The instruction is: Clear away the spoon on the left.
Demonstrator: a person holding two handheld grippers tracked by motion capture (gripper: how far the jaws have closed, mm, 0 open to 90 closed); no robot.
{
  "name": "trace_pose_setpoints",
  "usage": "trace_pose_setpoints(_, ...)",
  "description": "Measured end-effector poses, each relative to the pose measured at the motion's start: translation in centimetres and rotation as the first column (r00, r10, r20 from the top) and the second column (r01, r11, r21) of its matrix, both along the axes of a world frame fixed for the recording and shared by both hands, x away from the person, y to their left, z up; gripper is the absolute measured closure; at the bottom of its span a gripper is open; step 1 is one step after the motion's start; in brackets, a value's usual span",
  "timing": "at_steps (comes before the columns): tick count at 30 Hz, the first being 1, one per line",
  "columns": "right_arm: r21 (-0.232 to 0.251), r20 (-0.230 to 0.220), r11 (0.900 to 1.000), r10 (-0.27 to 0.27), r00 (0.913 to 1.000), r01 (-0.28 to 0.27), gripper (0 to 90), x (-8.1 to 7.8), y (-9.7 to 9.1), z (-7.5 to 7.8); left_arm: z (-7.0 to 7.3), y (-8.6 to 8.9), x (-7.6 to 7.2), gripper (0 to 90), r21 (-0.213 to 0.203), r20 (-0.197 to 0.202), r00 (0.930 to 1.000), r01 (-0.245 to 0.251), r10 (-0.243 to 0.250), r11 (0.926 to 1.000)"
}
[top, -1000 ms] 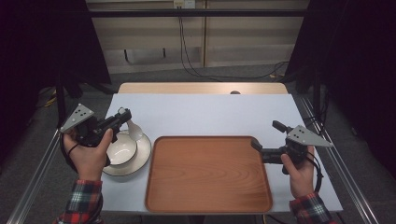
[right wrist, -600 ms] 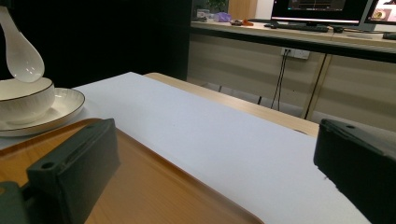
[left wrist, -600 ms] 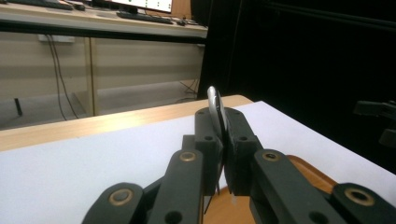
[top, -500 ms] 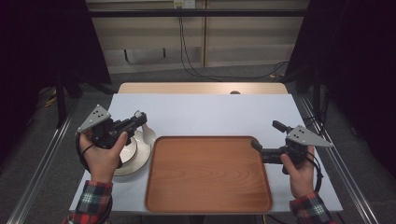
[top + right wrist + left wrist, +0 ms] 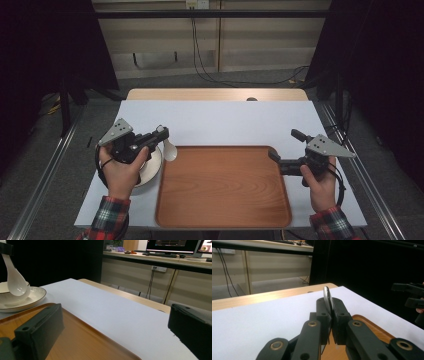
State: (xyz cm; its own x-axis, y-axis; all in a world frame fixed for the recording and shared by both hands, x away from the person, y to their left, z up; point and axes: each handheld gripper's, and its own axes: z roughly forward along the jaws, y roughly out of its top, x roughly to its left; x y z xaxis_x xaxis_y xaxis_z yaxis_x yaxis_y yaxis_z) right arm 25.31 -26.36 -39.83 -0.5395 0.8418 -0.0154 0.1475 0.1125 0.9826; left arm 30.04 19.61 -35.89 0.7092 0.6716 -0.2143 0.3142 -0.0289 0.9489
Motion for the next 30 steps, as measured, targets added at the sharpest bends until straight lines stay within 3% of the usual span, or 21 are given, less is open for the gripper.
trace_pose_setpoints(9,-0.011,-0.003,0.9999,0.005,1.0000,-0.005,0.0,0.0,0.3,-0.2,-0.7,-0.6,-0.3,85.6,0.002,-0.021,0.9997,0.015,-0.015,0.9999)
trace_pose_setpoints(17,-0.011,-0.011,0.9999,-0.007,0.9999,0.007,0.0,-0.2,0.1,-0.3,-1.5,-1.3,-0.4,85.6,-0.010,-0.052,0.9967,0.061,-0.061,0.9981)
trace_pose_setpoints(19,-0.008,-0.007,0.9999,-0.009,0.9999,0.009,0.0,-0.2,0.0,-0.4,-1.7,-1.5,-0.4,85.6,0.008,-0.058,0.9959,0.070,-0.070,0.9975)
trace_pose_setpoints(21,-0.009,-0.005,0.9999,-0.005,1.0000,0.004,0.0,-0.2,-0.1,-0.4,-1.8,-1.7,-0.5,85.6,-0.008,-0.063,0.9955,0.070,-0.071,0.9975)
trace_pose_setpoints(29,-0.010,-0.006,0.9999,-0.014,0.9999,0.013,0.0,-0.4,-0.2,-0.5,-2.7,-2.2,-0.6,85.6,0.008,-0.082,0.9928,0.088,-0.087,0.9961)
trace_pose_setpoints(30,-0.011,-0.004,0.9999,-0.011,0.9999,0.011,0.0,-0.4,-0.2,-0.5,-2.8,-2.4,-0.5,85.6,-0.009,-0.084,0.9922,0.092,-0.093,0.9957)
